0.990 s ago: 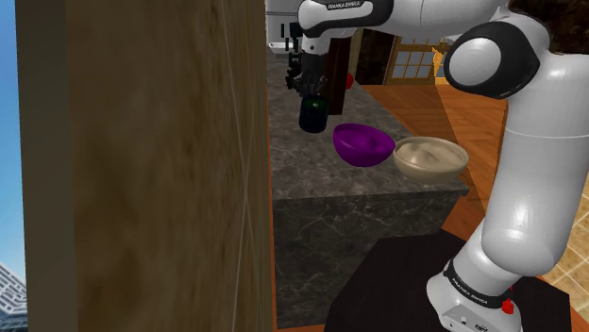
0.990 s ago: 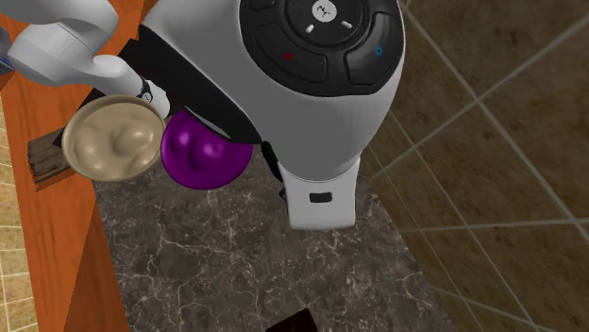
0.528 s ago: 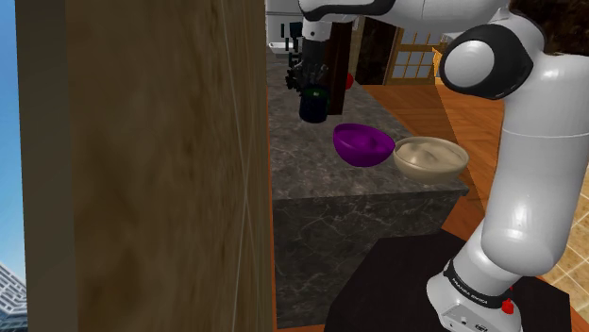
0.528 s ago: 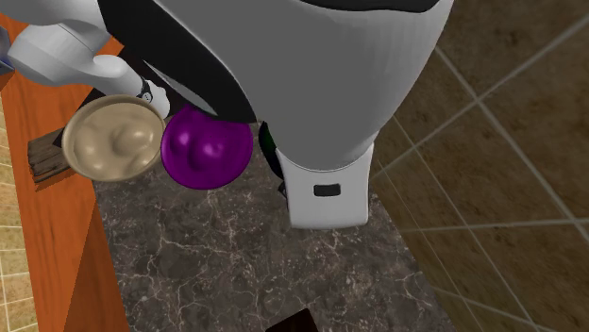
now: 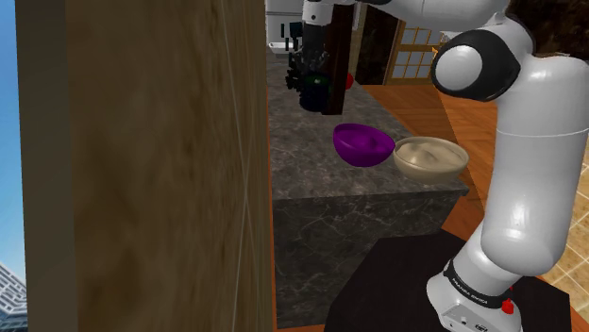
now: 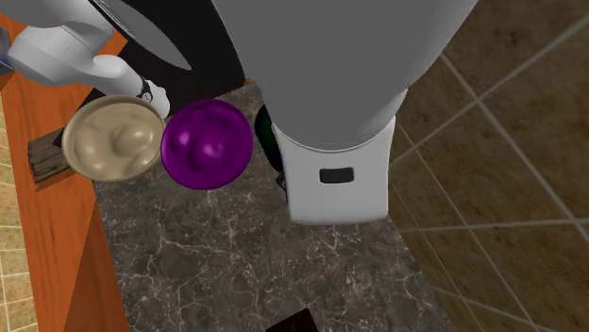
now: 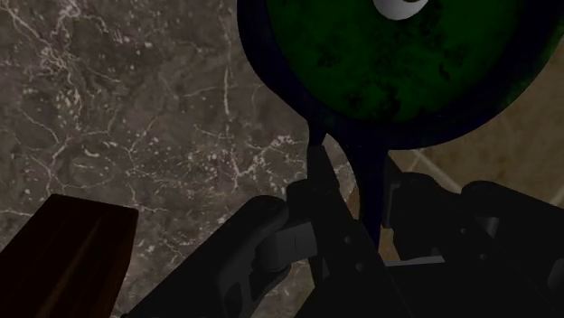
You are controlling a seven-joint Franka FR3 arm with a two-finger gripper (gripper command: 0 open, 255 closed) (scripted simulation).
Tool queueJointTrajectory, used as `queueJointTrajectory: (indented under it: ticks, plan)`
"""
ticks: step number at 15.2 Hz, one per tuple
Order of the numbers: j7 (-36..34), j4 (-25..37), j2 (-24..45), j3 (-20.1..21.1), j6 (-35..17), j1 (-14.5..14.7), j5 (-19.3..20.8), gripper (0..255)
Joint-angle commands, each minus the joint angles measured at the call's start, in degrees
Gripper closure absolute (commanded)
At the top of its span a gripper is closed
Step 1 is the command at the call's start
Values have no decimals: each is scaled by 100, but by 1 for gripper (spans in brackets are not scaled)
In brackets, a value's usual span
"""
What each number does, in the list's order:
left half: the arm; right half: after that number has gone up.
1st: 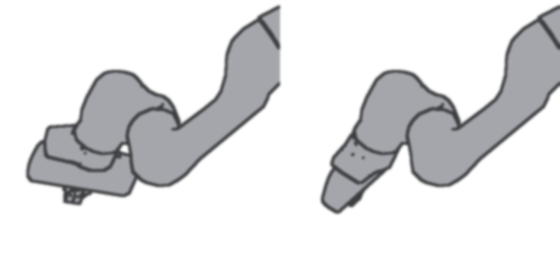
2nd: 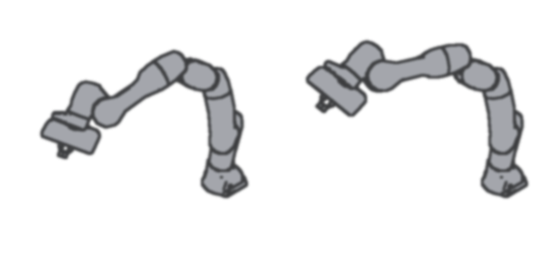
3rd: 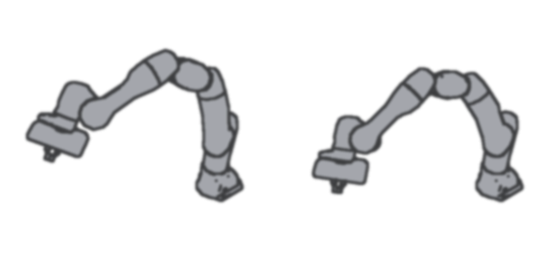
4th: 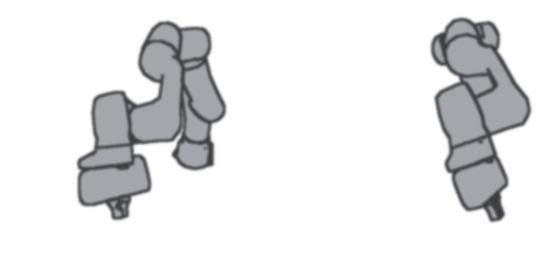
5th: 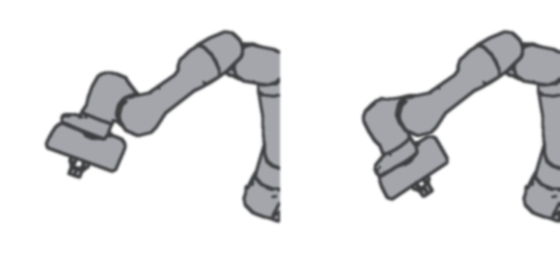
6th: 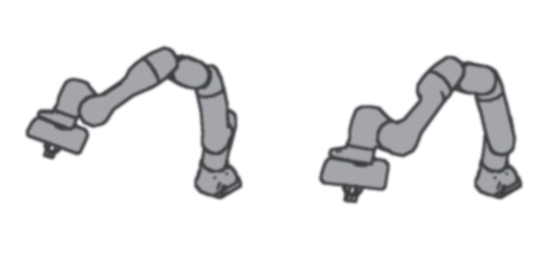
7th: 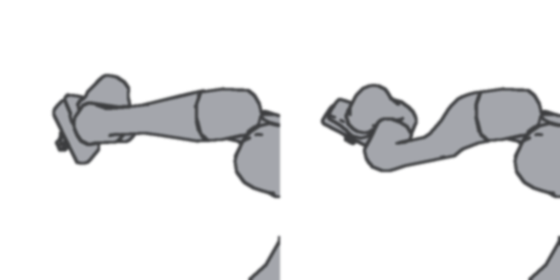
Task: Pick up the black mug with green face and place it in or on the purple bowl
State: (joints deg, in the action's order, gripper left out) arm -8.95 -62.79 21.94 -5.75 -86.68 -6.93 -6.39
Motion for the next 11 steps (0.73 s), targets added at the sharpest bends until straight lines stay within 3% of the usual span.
queueJointTrajectory:
  ticks: [1, 5, 11]
  plan:
    - [36, -325, -287, -16, -39, -4, 21, 255]
    - [134, -1855, -1439, -61, -416, 14, 129, 255]
    - [253, -3481, -2879, -117, -603, -33, 291, 255]
